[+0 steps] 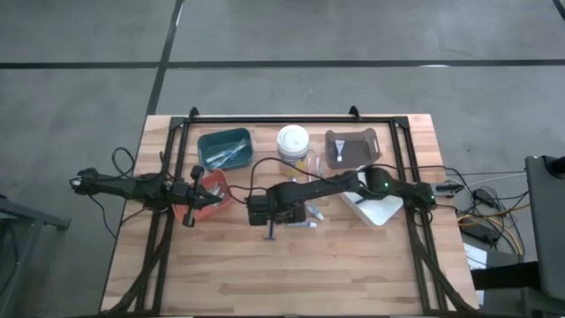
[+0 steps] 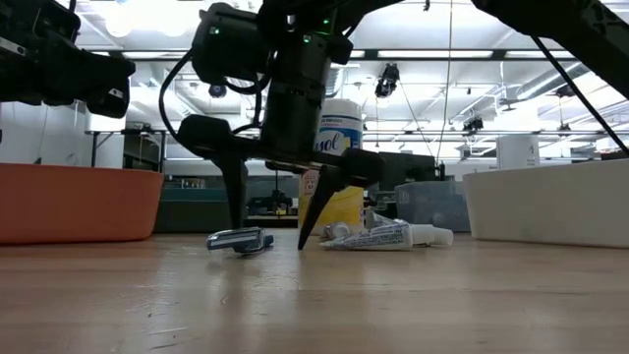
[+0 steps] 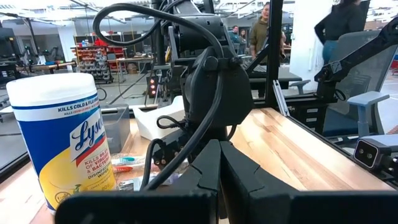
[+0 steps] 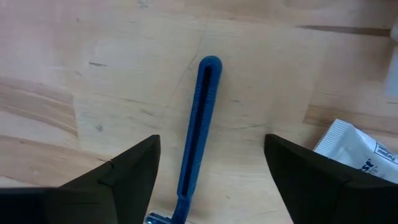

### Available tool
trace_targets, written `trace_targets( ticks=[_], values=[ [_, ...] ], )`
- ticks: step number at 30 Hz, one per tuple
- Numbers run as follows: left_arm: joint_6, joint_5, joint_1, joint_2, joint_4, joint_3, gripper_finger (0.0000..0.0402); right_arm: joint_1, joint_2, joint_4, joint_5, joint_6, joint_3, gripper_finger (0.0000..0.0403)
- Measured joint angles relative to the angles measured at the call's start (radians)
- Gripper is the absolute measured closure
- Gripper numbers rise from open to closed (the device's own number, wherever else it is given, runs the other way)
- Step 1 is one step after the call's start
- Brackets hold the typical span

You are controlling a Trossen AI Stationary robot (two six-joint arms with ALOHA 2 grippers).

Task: Pick & Place Travel size toiletries
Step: Put the razor into the white bin

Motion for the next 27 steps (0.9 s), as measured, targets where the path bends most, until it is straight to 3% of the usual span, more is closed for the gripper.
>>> trace_targets(
  ticks=[27],
  values=[
    [0.000,0.000,0.000,0.000,0.000,0.000,0.0394,-0.009,0.001,-0.057,0.012,-0.142,-0.029,0.0294]
  ],
)
